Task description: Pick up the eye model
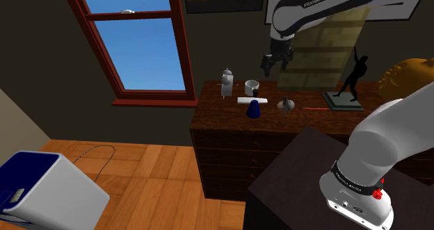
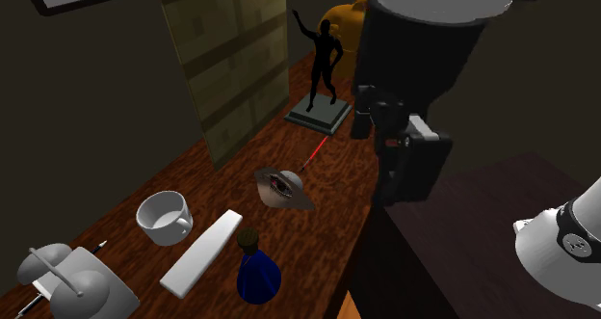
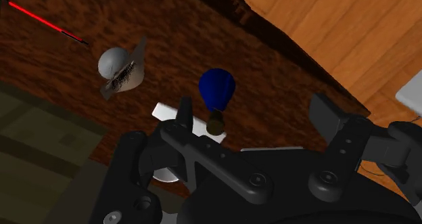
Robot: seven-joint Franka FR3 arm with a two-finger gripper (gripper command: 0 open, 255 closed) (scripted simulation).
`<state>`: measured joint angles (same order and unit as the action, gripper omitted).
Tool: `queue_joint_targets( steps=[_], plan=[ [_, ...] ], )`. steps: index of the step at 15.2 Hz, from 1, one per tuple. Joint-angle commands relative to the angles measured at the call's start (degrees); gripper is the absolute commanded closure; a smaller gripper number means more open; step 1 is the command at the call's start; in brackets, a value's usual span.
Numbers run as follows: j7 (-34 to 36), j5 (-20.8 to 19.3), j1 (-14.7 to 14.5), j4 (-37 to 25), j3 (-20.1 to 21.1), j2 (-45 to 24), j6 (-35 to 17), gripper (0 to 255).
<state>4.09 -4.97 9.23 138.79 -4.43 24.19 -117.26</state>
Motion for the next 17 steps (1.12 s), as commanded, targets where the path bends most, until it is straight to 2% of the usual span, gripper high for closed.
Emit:
queue_joint_targets(
  steps=[1,10,17],
  plan=[
    [1.0,-0.5,1.1,0.4,-0.8,-3.0,-3.2,0],
    [4.3,-1.3,5.4,-2.0,-4.9,-18.5,-15.0,0],
    [5.8,0.3,8.4,-6.3,-7.9,-31.2,-22.4,0]
  ],
)
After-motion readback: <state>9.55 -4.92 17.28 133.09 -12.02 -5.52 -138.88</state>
